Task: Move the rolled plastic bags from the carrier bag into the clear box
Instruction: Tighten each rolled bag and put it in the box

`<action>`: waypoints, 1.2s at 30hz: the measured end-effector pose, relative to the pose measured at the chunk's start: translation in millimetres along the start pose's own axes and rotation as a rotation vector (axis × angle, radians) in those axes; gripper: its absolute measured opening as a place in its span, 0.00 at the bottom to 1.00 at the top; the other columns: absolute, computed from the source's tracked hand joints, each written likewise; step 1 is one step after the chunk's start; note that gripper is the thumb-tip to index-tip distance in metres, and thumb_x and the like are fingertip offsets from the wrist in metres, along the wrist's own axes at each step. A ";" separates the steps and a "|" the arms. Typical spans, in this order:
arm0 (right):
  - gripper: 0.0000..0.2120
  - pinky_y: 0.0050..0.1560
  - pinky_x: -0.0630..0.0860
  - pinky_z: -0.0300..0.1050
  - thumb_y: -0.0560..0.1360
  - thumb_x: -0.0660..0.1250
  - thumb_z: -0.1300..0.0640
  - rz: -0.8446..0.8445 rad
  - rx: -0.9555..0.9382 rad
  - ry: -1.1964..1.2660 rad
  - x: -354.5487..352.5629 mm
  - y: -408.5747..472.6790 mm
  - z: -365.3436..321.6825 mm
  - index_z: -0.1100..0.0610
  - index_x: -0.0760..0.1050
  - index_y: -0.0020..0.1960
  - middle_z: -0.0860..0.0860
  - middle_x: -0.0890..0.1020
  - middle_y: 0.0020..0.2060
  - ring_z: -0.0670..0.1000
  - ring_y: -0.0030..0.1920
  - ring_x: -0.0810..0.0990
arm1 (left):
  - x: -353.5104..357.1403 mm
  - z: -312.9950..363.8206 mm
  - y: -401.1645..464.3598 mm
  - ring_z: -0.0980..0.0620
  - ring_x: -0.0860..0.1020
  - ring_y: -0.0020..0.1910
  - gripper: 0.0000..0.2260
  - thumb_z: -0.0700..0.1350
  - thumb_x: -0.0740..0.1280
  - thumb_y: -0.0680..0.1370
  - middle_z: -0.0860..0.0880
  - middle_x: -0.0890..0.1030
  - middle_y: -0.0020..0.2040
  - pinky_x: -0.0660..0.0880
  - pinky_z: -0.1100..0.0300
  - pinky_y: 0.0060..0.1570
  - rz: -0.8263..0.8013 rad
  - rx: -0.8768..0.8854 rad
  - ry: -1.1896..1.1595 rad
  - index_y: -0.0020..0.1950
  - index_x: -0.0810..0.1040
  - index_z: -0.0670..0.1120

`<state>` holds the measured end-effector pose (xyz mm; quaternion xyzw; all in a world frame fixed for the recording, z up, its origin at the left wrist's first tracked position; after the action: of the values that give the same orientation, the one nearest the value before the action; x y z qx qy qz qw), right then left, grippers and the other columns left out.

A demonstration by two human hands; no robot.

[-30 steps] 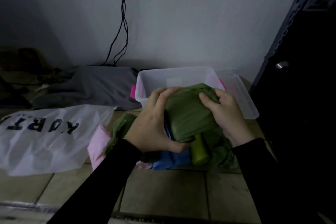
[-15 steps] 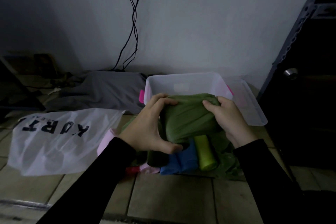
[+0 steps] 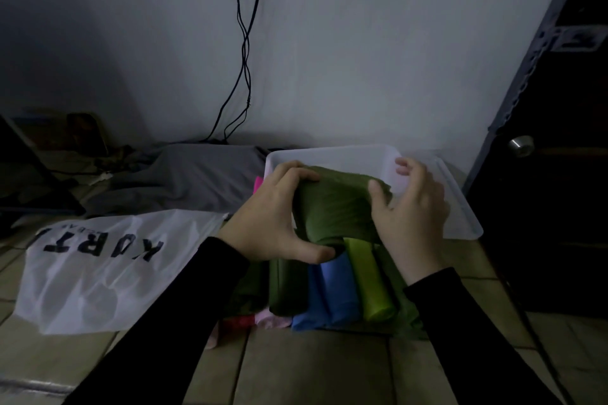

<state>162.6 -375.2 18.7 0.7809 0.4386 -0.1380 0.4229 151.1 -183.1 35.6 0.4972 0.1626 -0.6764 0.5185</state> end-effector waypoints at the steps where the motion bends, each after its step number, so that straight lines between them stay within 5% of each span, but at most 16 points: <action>1: 0.17 0.52 0.70 0.52 0.75 0.66 0.51 0.056 -0.085 0.034 -8.8 -2.5 -15.6 0.56 0.72 0.61 0.53 0.79 0.56 0.56 0.56 0.76 | 0.3 1.5 2.0 0.56 0.65 0.65 0.45 0.69 0.71 0.56 0.53 0.65 0.66 0.64 0.66 0.66 0.003 -0.001 0.063 0.67 0.67 0.48; 4: 0.14 0.54 0.77 0.50 0.77 0.60 0.54 -0.085 -0.287 0.123 -15.4 -15.5 -69.7 0.57 0.79 0.58 0.52 0.83 0.51 0.51 0.50 0.81 | 2.1 12.3 9.5 0.50 0.68 0.63 0.44 0.68 0.72 0.55 0.50 0.70 0.63 0.69 0.54 0.65 0.042 0.039 0.169 0.65 0.71 0.46; 7: 0.17 0.52 0.71 0.35 0.80 0.54 0.56 -0.377 -0.248 0.061 -2.6 -32.0 -92.6 0.57 0.72 0.66 0.52 0.79 0.56 0.49 0.53 0.79 | -3.0 33.3 13.3 0.46 0.70 0.64 0.39 0.65 0.69 0.61 0.47 0.73 0.60 0.69 0.48 0.63 0.136 0.179 0.254 0.65 0.71 0.43; 11: 0.08 0.36 0.67 0.27 0.79 0.59 0.55 -0.412 -0.121 0.235 -6.0 -27.6 -90.1 0.54 0.71 0.56 0.46 0.75 0.41 0.45 0.40 0.76 | -16.4 51.4 14.3 0.48 0.69 0.64 0.46 0.63 0.75 0.56 0.48 0.69 0.64 0.69 0.52 0.65 0.083 0.246 0.200 0.69 0.58 0.53; 16: 0.06 0.27 0.67 0.24 0.78 0.63 0.53 -0.443 0.142 0.469 -1.9 -14.4 -71.4 0.54 0.73 0.46 0.44 0.76 0.33 0.39 0.33 0.74 | -11.8 60.8 25.6 0.53 0.69 0.60 0.48 0.54 0.79 0.53 0.51 0.67 0.63 0.72 0.60 0.59 -0.014 0.282 0.146 0.67 0.59 0.55; 21: 0.18 0.39 0.77 0.41 0.77 0.61 0.41 -0.586 0.628 0.808 13.0 -21.8 -44.4 0.55 0.79 0.46 0.51 0.85 0.40 0.48 0.42 0.83 | -1.7 56.3 31.6 0.53 0.72 0.60 0.46 0.47 0.82 0.54 0.52 0.70 0.60 0.74 0.57 0.56 -0.064 0.266 -0.134 0.67 0.62 0.50; 25: 0.22 0.54 0.79 0.51 0.76 0.63 0.44 -0.705 0.897 1.210 22.9 -27.1 -39.7 0.62 0.79 0.56 0.60 0.84 0.50 0.57 0.52 0.83 | 8.9 44.5 28.0 0.50 0.72 0.63 0.47 0.49 0.77 0.55 0.48 0.70 0.63 0.73 0.52 0.62 0.002 0.089 -0.580 0.71 0.60 0.48; 28: 0.21 0.56 0.79 0.54 0.75 0.66 0.44 -0.710 0.788 1.041 15.8 -15.9 -32.0 0.62 0.80 0.52 0.60 0.85 0.47 0.58 0.49 0.84 | 14.4 42.2 28.0 0.55 0.65 0.71 0.53 0.54 0.77 0.56 0.49 0.65 0.71 0.65 0.58 0.71 -0.020 0.046 -0.449 0.77 0.55 0.46; 31: 0.18 0.46 0.80 0.41 0.76 0.64 0.43 -0.592 0.369 0.537 -1.1 3.2 -30.5 0.59 0.79 0.51 0.53 0.84 0.43 0.49 0.41 0.82 | 17.7 55.0 32.1 0.52 0.50 0.77 0.57 0.57 0.78 0.58 0.48 0.55 0.76 0.51 0.61 0.75 -0.036 0.135 -0.037 0.78 0.50 0.45; 33: 0.17 0.35 0.72 0.33 0.77 0.62 0.45 -0.522 0.170 0.351 -7.9 7.0 -37.7 0.57 0.76 0.54 0.50 0.80 0.43 0.47 0.40 0.78 | 15.6 66.0 33.8 0.49 0.56 0.74 0.58 0.58 0.79 0.58 0.45 0.58 0.74 0.56 0.63 0.73 0.029 0.179 0.102 0.78 0.50 0.43; 36: 0.17 0.40 0.78 0.41 0.76 0.63 0.44 -0.553 0.307 0.549 -5.5 6.0 -34.9 0.57 0.78 0.53 0.50 0.84 0.42 0.49 0.42 0.82 | 9.5 65.6 35.6 0.55 0.65 0.70 0.56 0.56 0.79 0.56 0.48 0.64 0.72 0.62 0.70 0.67 0.066 0.179 0.020 0.77 0.56 0.44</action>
<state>158.9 -352.6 46.2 0.6953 0.7027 -0.0966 0.1160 149.1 -251.0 67.8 0.5535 0.0903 -0.6658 0.4922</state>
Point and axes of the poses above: each hand's wrist, its own y-axis towards the middle knuckle, its own x-axis out of the palm, z = x × y, the point moved 6 cm from there along y, towards the middle knuckle
